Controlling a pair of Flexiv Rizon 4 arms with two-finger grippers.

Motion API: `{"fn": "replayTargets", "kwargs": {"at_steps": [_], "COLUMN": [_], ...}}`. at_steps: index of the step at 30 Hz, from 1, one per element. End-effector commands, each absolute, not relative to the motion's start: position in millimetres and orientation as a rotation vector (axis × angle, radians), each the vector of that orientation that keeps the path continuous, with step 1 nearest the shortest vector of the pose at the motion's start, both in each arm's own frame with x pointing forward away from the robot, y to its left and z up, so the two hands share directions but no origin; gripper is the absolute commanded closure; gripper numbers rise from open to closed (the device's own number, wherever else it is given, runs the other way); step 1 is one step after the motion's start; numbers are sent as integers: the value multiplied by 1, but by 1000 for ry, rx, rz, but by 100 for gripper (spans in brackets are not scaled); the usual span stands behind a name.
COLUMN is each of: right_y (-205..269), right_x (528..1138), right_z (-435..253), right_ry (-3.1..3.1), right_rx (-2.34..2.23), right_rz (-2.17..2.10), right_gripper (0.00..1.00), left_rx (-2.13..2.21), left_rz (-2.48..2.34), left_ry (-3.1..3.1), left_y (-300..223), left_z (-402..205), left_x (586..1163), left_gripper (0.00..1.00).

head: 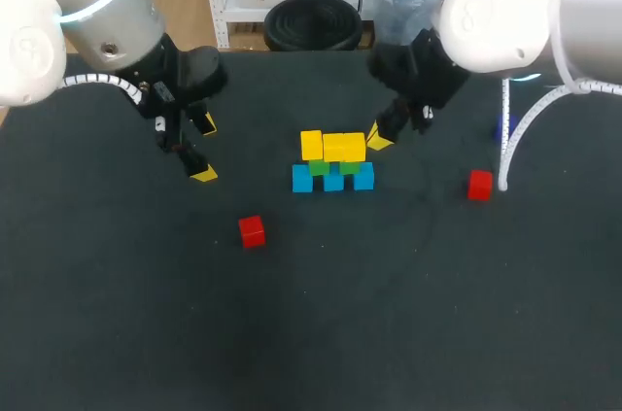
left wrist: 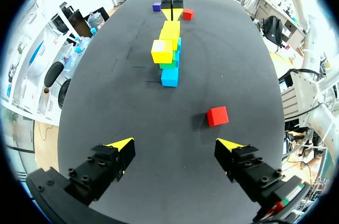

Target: Place the blue cubes, place green cubes on the blue cubes, place the yellow cubes on the green cubes, then place the red cubes on the yellow cubes, and place purple cube on the red cubes.

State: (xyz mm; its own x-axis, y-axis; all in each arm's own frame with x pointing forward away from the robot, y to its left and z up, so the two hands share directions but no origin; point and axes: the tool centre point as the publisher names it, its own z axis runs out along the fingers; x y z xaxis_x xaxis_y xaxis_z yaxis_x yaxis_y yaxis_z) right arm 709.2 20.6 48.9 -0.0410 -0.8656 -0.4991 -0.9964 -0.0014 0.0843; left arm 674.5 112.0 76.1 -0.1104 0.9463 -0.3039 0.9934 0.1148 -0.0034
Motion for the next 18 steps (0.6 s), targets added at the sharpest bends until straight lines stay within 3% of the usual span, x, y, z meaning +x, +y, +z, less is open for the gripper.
{"fn": "replayTargets", "kwargs": {"at_steps": [1, 11, 16, 18], "right_y": [16, -2, -13, -18], "right_x": [707, 703, 702, 702], "right_z": [51, 63, 64, 65], "right_ry": [1977, 1989, 2001, 2003], "right_rx": [-1930, -1898, -1878, -1871], "right_rz": [605, 575, 577, 584], "right_gripper": [100, 100, 63, 55], "left_rx": [1929, 1929, 1929, 1929], "left_rz": [-306, -306, -306, -306], "left_ry": [2160, 2160, 2160, 2160], "left_y": [113, 113, 113, 113], "left_z": [76, 76, 76, 76], "left_x": [675, 675, 675, 675], "left_gripper": [0, 0, 0, 0]}}
